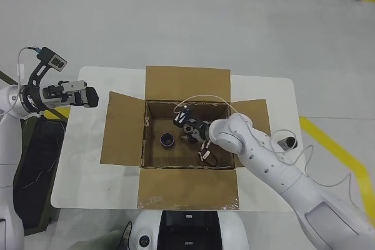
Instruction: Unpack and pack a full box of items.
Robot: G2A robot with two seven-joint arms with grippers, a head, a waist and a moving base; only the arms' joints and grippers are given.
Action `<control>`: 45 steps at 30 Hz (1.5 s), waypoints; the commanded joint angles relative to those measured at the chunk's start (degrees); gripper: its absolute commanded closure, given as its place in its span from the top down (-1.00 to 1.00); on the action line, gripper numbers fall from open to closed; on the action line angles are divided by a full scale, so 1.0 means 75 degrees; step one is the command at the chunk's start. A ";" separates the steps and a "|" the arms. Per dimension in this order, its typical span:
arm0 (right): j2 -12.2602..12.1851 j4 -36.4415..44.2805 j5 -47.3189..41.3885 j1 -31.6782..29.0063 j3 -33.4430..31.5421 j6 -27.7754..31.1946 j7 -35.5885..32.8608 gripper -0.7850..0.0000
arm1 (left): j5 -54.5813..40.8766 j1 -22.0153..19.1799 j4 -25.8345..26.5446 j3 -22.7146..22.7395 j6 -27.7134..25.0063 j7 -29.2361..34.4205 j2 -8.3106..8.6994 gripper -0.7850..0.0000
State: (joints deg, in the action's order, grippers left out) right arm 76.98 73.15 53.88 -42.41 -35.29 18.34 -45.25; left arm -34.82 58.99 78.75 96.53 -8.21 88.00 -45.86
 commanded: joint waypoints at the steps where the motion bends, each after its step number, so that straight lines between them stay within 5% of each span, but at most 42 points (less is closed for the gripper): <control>1: 0.0022 -0.0061 0.0010 0.0003 0.0004 0.0014 0.0010 0.10 | 0.0000 0.0000 0.0000 0.0000 0.0000 0.0000 0.0000 1.00; 9: 0.0116 -0.0267 0.0034 0.0028 0.0014 0.0071 0.0042 -0.05 | 0.0000 0.0000 0.0000 0.0000 0.0000 0.0000 0.0000 1.00; 22: 0.0178 -0.0134 0.0254 0.0002 -0.0094 0.0047 -0.0133 -1.00 | 0.0000 0.0000 0.0000 0.0000 0.0000 0.0000 0.0000 1.00; 45: -0.0425 0.3312 0.0338 -0.1340 -0.1706 0.0220 -0.1527 -1.00 | 0.0000 0.0000 0.0000 0.0000 0.0000 0.0000 0.0000 1.00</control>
State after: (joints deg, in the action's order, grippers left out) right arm 73.98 97.16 56.52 -51.94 -47.45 19.87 -56.85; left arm -34.82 58.99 78.75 96.53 -8.21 88.00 -45.86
